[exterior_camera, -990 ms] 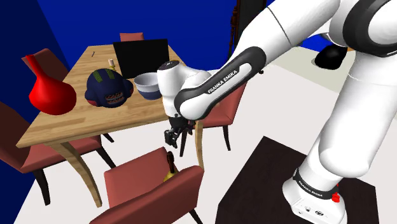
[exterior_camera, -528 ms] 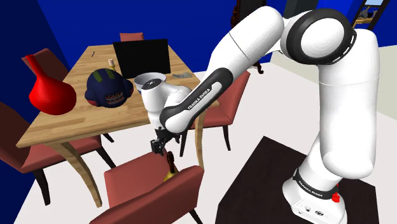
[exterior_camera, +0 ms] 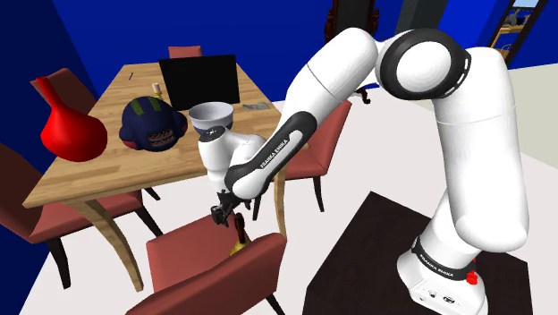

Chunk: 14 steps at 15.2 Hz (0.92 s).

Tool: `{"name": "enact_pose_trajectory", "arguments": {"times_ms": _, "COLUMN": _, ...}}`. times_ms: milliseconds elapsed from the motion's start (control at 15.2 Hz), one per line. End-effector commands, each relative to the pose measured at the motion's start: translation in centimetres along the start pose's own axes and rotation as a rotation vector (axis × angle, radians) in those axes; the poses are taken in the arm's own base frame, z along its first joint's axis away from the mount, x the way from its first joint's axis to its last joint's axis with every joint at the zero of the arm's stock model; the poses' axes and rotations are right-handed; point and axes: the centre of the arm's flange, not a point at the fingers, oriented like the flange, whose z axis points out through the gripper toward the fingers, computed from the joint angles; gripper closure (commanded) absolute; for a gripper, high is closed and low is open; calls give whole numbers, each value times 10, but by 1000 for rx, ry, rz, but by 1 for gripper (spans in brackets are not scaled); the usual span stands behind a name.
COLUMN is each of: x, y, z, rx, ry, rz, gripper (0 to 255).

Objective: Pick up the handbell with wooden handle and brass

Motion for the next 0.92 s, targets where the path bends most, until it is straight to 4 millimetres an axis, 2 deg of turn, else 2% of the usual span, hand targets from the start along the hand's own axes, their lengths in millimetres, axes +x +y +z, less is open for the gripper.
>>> {"name": "enact_pose_trajectory", "arguments": {"times_ms": 0, "x": 0, "y": 0, "z": 4, "rx": 0, "ry": 0, "rz": 0, "gripper": 0}}
{"name": "enact_pose_trajectory", "arguments": {"times_ms": 66, "x": 0, "y": 0, "z": 4, "rx": 0, "ry": 0, "rz": 0, "gripper": 255}}
{"name": "enact_pose_trajectory", "arguments": {"times_ms": 660, "x": 0, "y": 0, "z": 4, "rx": 0, "ry": 0, "rz": 0, "gripper": 255}}
{"name": "enact_pose_trajectory", "arguments": {"times_ms": 858, "x": 0, "y": 1, "z": -12, "rx": 0, "ry": 0, "rz": 0, "gripper": 255}}
